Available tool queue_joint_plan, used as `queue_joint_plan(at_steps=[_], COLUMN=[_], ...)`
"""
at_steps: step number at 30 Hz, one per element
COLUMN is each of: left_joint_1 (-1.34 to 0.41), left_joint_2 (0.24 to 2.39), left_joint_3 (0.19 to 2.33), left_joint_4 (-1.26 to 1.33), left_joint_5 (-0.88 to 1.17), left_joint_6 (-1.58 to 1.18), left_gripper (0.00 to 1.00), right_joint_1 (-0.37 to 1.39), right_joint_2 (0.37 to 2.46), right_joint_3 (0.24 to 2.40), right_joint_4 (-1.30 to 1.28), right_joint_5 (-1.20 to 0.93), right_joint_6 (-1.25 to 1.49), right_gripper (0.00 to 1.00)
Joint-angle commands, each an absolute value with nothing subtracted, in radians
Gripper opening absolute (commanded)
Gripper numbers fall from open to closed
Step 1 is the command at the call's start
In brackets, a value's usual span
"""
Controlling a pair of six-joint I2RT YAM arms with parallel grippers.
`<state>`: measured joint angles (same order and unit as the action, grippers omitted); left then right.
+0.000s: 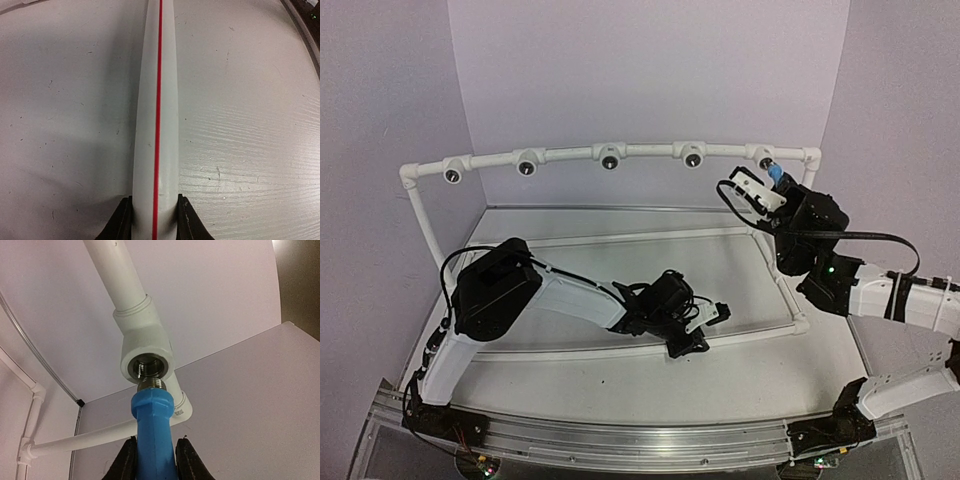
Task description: Install the water faucets
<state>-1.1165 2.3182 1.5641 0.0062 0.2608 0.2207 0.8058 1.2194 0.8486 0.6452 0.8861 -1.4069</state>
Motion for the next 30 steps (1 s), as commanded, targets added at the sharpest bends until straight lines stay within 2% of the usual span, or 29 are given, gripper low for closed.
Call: queue_joint_plan(at_steps=[1,11,30], left_joint_1=[-1.066,-1.046,-1.049], left_joint_2=[2.382,2.378,2.386], left_joint_3=[1.553,1.520,1.486], left_joint_4=[-0.007,0.008,0.037], left_joint_5=[0.174,0.237,0.233], left_joint_6=[0.162,0.154,0.142], left_gripper=[0.01,0.00,0.00], right_joint_1=[0.802,0.774,0.728], right_joint_2=[1.256,1.316,1.262], right_joint_3=[0.871,0.942,0.981], right_joint_4=[0.773,0.765,0.576], right_joint_5=[0.845,0.830,0.795], right_joint_6=[-1.485,-1.476,-1.398], right_gripper=[0.00,0.00,0.00])
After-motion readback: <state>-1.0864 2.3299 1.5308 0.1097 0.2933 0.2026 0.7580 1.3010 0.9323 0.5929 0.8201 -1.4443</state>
